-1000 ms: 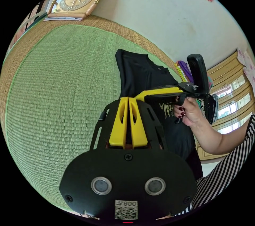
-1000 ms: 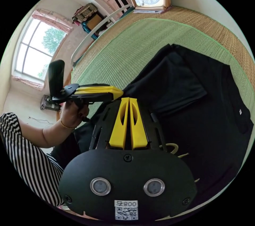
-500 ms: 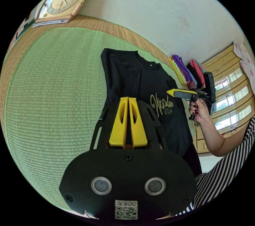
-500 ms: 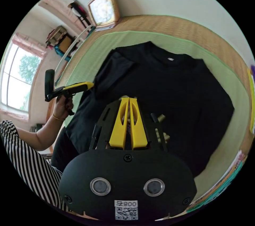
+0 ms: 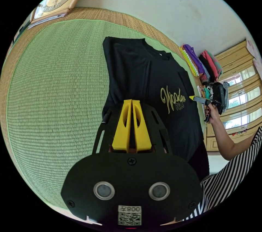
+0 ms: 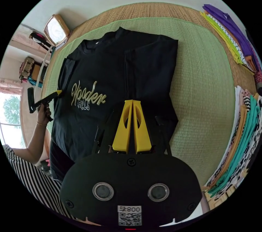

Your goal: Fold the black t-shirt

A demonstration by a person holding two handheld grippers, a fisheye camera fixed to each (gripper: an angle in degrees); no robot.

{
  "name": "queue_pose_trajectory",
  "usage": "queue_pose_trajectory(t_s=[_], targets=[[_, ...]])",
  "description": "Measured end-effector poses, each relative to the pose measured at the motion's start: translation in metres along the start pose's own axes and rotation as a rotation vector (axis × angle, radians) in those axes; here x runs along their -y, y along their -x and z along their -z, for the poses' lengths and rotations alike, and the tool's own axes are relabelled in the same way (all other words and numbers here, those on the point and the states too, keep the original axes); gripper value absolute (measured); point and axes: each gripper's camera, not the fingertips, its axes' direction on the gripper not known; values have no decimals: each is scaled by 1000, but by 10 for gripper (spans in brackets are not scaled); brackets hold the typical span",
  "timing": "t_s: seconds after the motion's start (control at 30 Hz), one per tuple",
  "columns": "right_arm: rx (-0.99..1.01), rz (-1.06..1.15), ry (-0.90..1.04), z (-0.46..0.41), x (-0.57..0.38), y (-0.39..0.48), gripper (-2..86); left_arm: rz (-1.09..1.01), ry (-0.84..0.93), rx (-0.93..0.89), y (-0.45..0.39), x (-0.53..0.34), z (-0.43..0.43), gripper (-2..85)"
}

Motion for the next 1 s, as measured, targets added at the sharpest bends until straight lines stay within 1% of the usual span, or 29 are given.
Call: queue_pose_trajectory(t_s=[0.07,0.2,0.3,0.4,0.47,0.57,0.73,0.83,0.9,1.0], targets=[[-28,37,15,2,-3,11,2,12,3,9,-7,7,-8,1],[3,35,7,7,-9,16,6,22,7,32,-18,19,-19,3],[-26,74,-63,21,-11,31,16,-9,-62,49,-38,25,-18,9],[-126,119,-77,22,-6,52,45,-50,-106,-77,-60,38,-30,22],[-174,155,-33,13,-6,65,54,-119,-100,-221,-88,58,-52,38],[-212,158,-41,17,-24,70,58,-223,-53,-316,-132,96,-91,59],[-243,176,-38,25,-54,72,60,-280,14,-403,-184,164,-159,70],[-225,192,-8,20,-64,70,61,-273,65,-353,-205,195,-198,69],[-227,198,-26,21,-70,68,61,-272,81,-331,-214,206,-216,62],[-229,212,-40,27,-77,65,56,-283,150,-271,-228,218,-242,30]])
